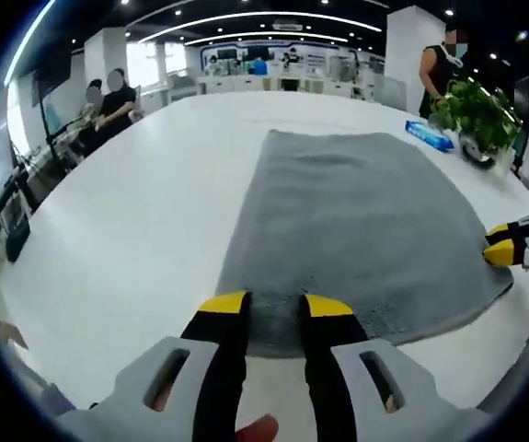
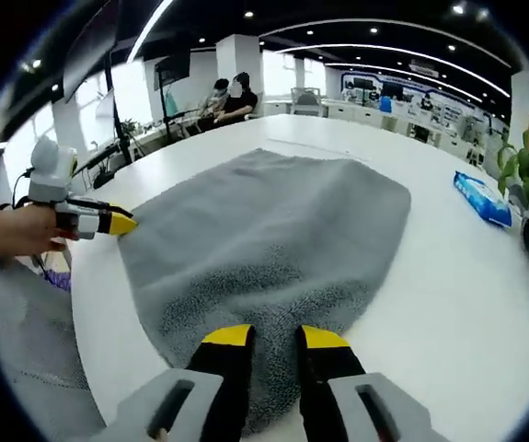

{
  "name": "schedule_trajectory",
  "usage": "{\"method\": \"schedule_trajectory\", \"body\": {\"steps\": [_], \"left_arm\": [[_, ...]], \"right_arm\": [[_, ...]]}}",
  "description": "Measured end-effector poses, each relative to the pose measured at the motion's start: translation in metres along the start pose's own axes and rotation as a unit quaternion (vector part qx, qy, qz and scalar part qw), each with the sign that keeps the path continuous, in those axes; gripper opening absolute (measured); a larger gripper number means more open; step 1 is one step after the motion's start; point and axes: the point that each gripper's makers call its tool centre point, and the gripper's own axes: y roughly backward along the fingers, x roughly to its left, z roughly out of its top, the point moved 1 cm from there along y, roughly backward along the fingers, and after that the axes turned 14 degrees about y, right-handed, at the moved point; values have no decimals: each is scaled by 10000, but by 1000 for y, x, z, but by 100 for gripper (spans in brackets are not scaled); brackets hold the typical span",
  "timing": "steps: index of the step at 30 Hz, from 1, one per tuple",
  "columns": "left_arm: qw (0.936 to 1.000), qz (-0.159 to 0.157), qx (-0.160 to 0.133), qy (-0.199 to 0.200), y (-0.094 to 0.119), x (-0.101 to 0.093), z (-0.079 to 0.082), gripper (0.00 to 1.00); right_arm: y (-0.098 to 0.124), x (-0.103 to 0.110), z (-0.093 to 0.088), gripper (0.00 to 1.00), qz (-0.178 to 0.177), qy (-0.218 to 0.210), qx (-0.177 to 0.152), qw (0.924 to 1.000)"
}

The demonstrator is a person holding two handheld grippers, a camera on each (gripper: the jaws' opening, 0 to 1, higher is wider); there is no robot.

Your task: Open the folded towel by lifting each exposed corner and separating the folded layers until the towel lies flat within the target outline without major curled edges

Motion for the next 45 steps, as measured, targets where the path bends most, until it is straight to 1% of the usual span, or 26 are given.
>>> {"method": "schedule_trajectory", "body": {"steps": [1, 2, 4, 5, 7, 9, 12, 13, 15, 17, 21, 24, 29, 35, 38, 41, 45], "left_arm": [[9999, -8, -30, 129, 1, 0, 2, 22], [9995, -19, -134, 285, 2, 0, 5, 22], [9986, 6, -292, 436, 3, 4, 11, 23], [9984, 33, -316, 466, 4, 6, 12, 23], [9980, 84, -307, 552, 7, 10, 12, 24], [9966, 174, -324, 732, 7, 16, 12, 24], [9949, 252, -381, 899, 8, 23, 13, 25], [9943, 319, -386, 945, 10, 26, 12, 25], [9937, 372, -373, 993, 10, 29, 10, 25], [9926, 361, -345, 1107, 9, 29, 8, 24], [9932, 405, -255, 1057, 10, 29, 5, 24], [9919, 387, -246, 1184, 12, 28, 4, 23], [9888, 377, -244, 1425, 16, 27, 1, 18], [9856, 381, -268, 1627, 18, 29, 0, 10], [9849, 404, -310, 1653, 20, 29, 1, 4], [9843, 360, -346, 1695, 20, 27, 2, 2], [9852, 316, -346, 1651, 21, 23, 4, 2]], "right_arm": [[3, -3, 5, 14, -34, -54, -118, 9999], [8, -7, 9, 15, -67, -91, -214, 9997], [14, -11, 13, 18, -118, -177, -297, 9993], [20, -13, 14, 18, -117, -235, -333, 9991], [28, -16, 12, 18, -151, -276, -386, 9988], [34, -19, 8, 18, -246, -237, -432, 9985], [41, -24, -3, 18, -308, -253, -436, 9983], [41, -25, -7, 18, -264, -489, -391, 9977], [40, -26, -5, 18, -201, -742, -435, 9961], [41, -27, 2, 18, -266, -632, -577, 9960], [38, -22, 1, 17, -239, -409, -501, 9976], [38, -21, 1, 16, -237, -324, -486, 9980], [39, -23, 1, 14, -233, -428, -510, 9975], [39, -23, -1, 12, -247, -453, -473, 9976], [39, -23, -2, 11, -249, -413, -445, 9978], [39, -22, -2, 10, -235, -423, -443, 9978], [38, -22, -3, 9, -242, -414, -409, 9980]]}}
